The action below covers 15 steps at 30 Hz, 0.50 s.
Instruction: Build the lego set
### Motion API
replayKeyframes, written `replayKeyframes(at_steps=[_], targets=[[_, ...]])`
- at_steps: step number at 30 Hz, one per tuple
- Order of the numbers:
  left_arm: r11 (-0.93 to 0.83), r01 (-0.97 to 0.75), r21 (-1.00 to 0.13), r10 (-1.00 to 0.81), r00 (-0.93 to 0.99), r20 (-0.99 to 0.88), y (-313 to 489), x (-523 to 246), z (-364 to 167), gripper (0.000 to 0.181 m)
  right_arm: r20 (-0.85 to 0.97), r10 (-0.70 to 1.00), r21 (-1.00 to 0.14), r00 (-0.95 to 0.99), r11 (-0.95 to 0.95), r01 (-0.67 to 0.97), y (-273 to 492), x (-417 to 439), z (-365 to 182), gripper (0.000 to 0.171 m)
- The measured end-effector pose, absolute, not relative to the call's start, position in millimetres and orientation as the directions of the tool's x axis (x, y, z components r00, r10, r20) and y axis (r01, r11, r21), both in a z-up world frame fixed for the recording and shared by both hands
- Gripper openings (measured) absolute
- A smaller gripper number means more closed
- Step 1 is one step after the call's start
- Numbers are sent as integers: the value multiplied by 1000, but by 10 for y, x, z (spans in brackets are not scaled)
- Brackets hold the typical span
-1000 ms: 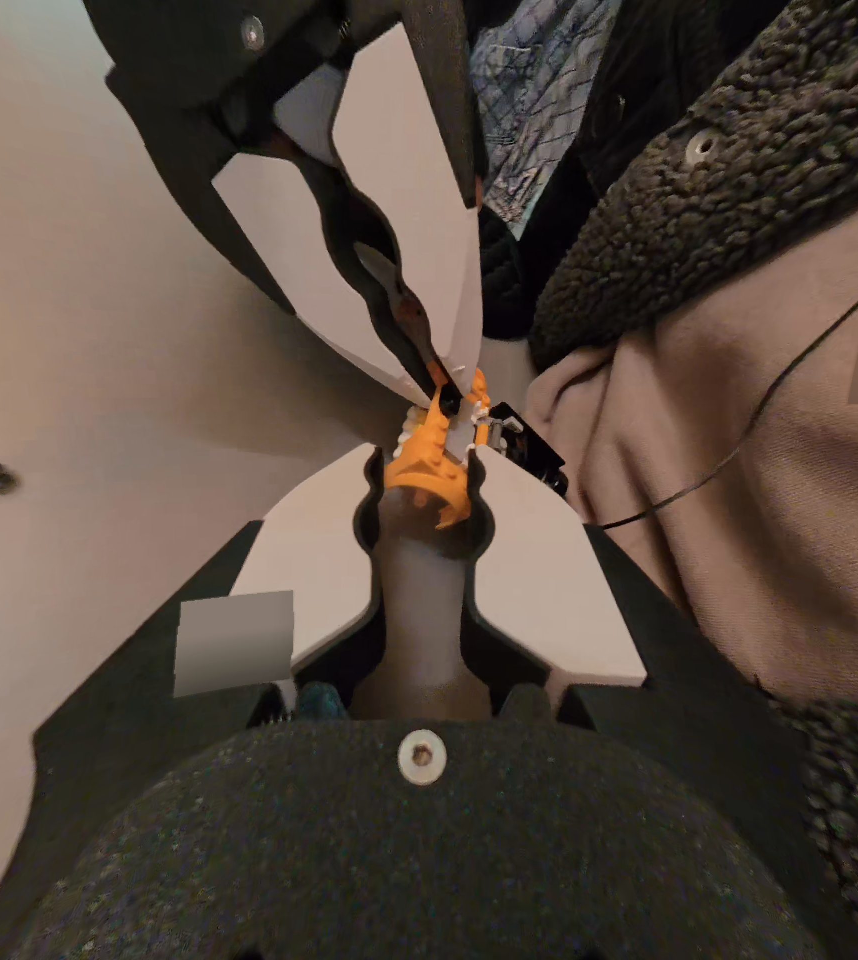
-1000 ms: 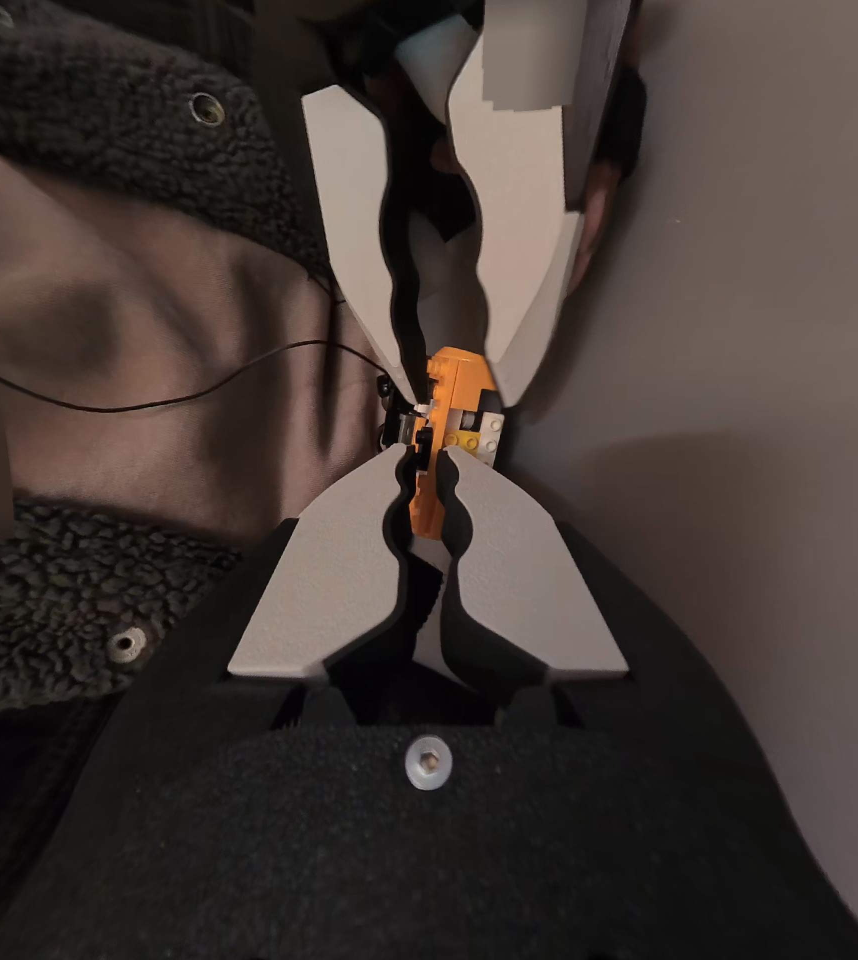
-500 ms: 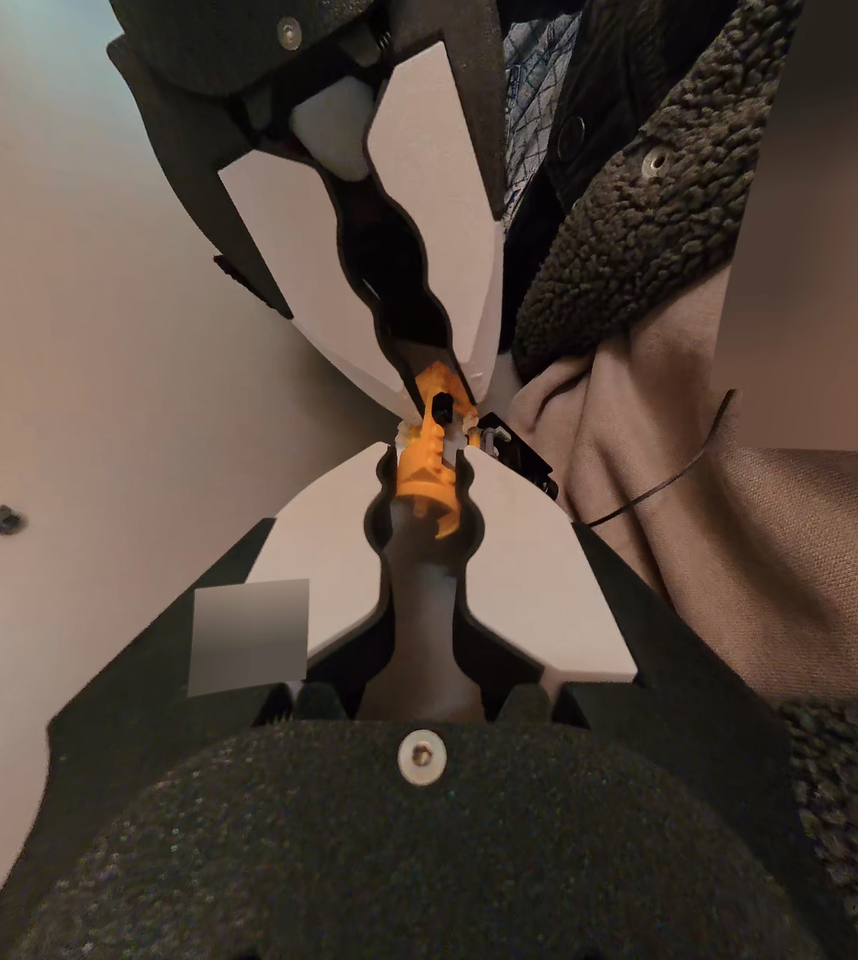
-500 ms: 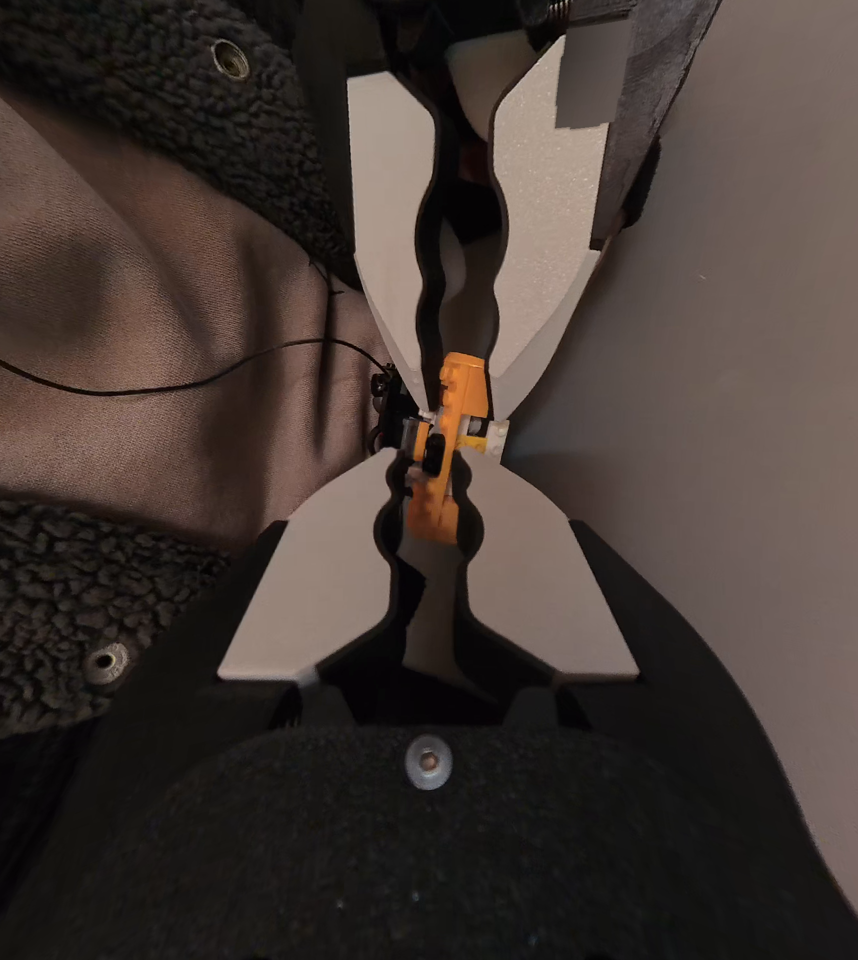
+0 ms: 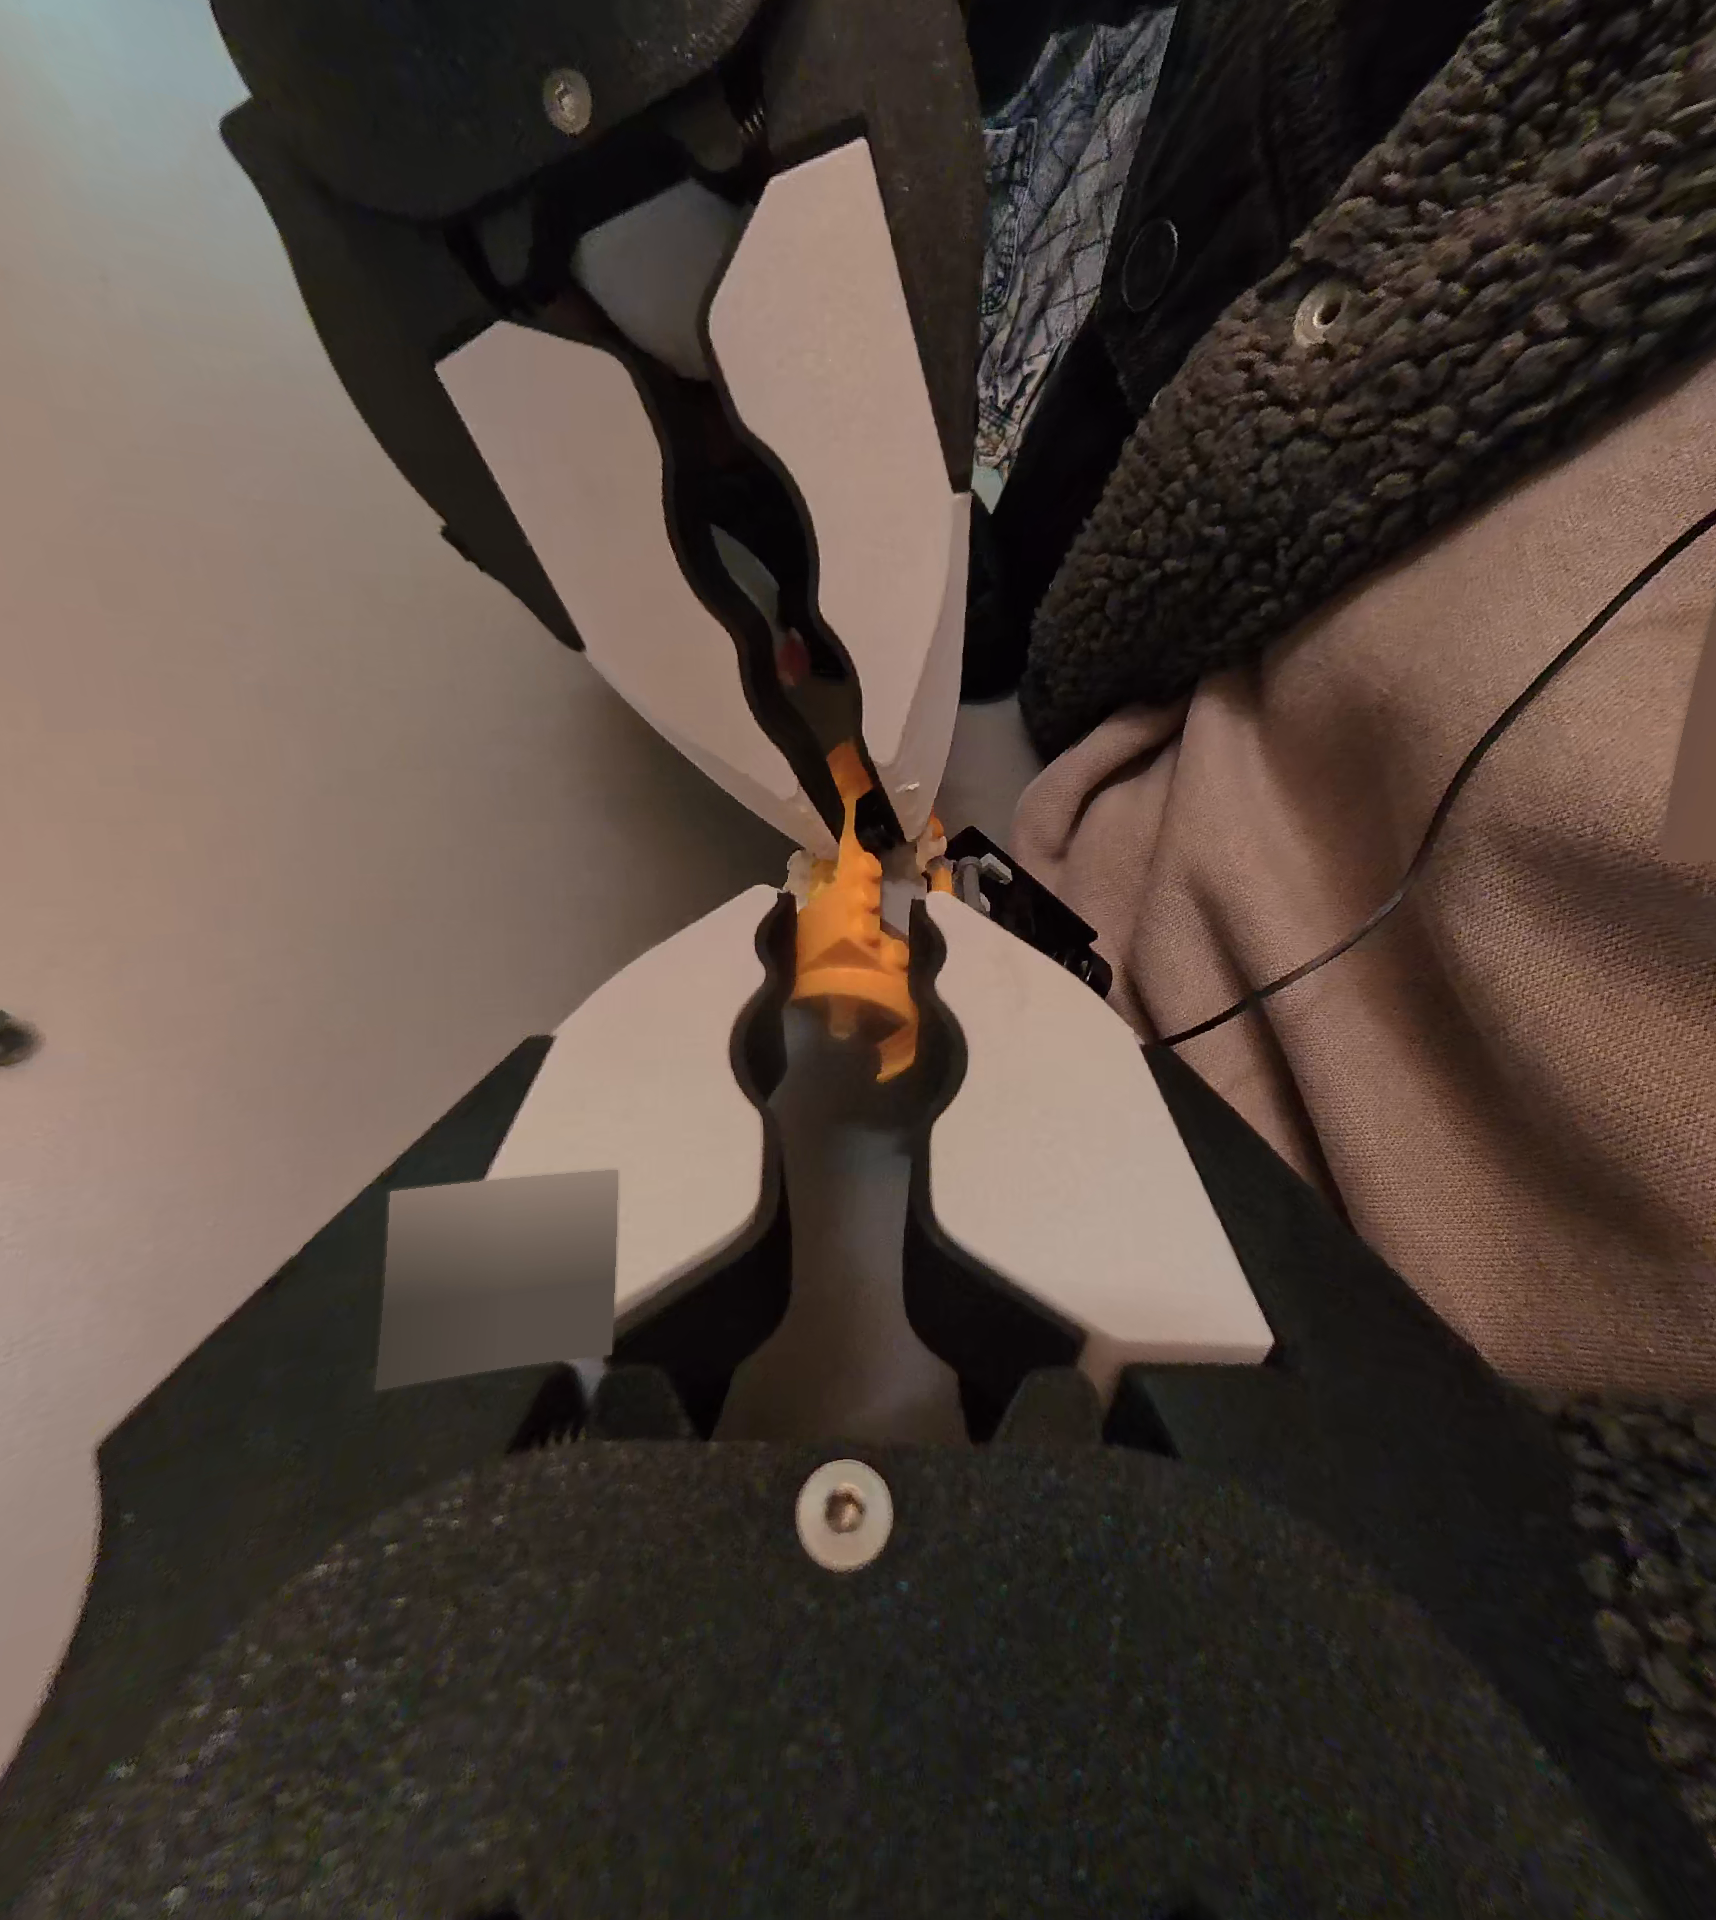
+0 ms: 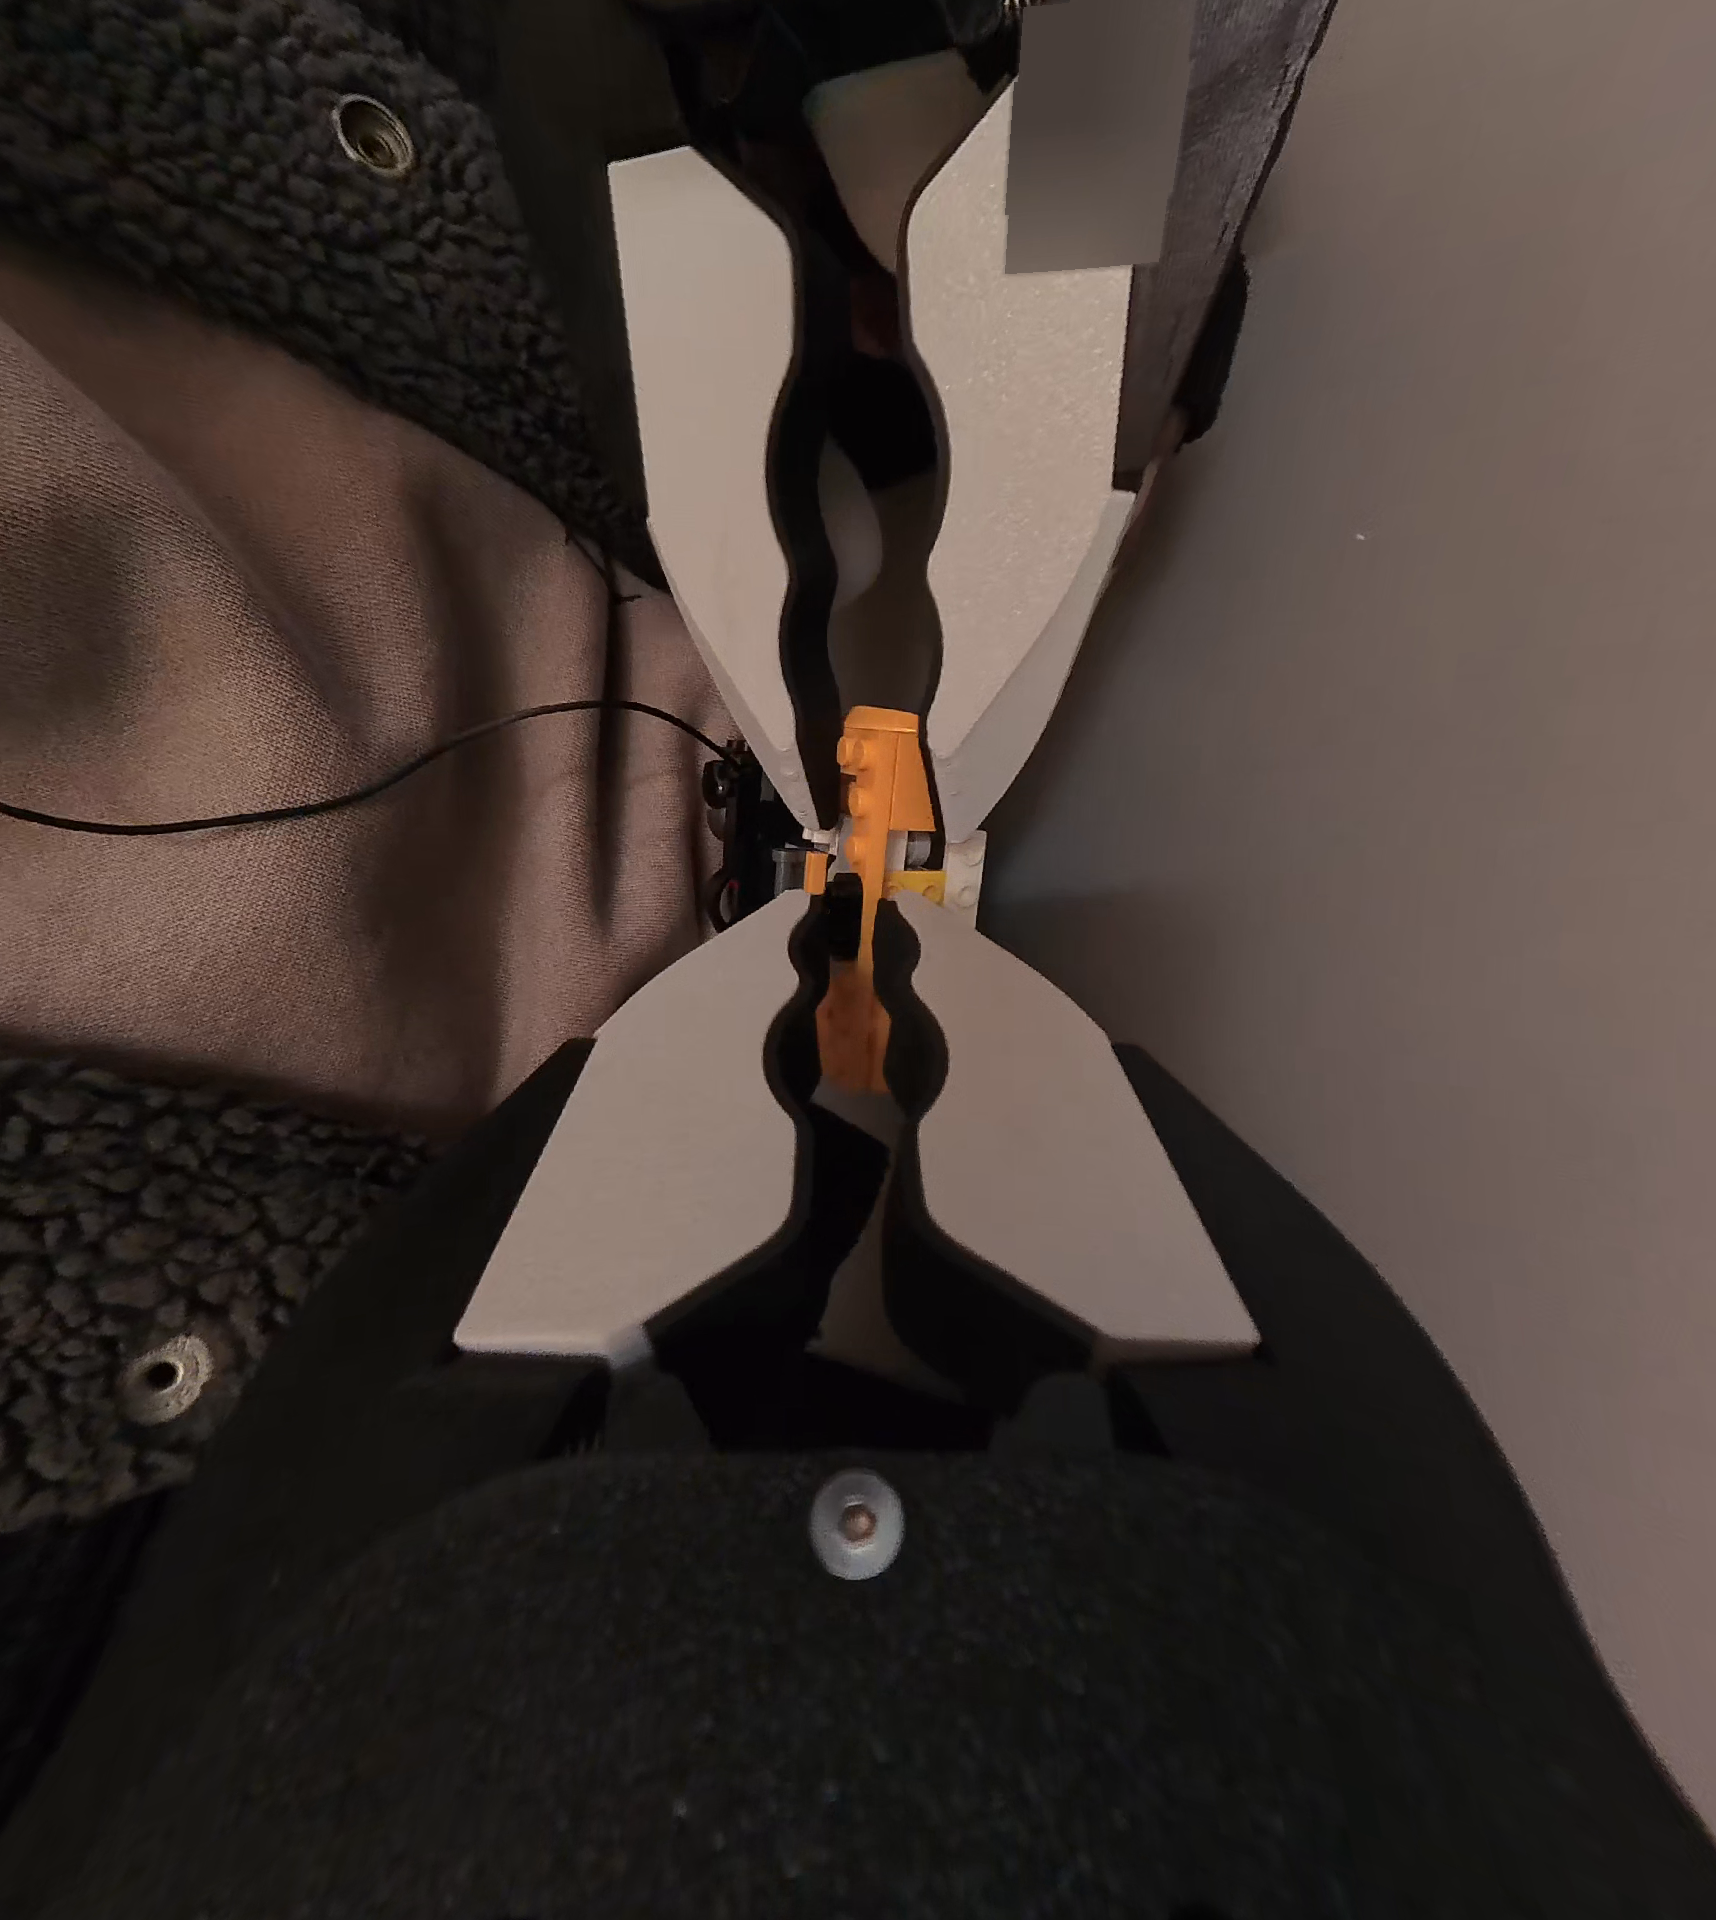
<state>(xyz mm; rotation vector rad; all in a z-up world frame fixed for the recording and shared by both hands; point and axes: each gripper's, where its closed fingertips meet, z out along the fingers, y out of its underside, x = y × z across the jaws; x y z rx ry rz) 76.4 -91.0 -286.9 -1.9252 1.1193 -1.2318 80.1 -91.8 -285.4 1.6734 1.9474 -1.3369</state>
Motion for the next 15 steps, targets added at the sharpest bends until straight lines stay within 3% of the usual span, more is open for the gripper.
replayKeyframes(at_steps=[5,9,15], targets=[[-493,-239,-836,-868,200,455,-895,753,-2684,21,-662,680,-504,-315,-94,858,-915,795,-2773,8],[-544,-151,-825,-833,216,510,-783,710,-2567,51,-526,764,-606,-374,-28,795,-853,769,-2645,8],[-476,-198,-857,-867,270,419,-816,761,-2560,36,-185,882,-735,-434,169,656,-758,724,-2439,8]])
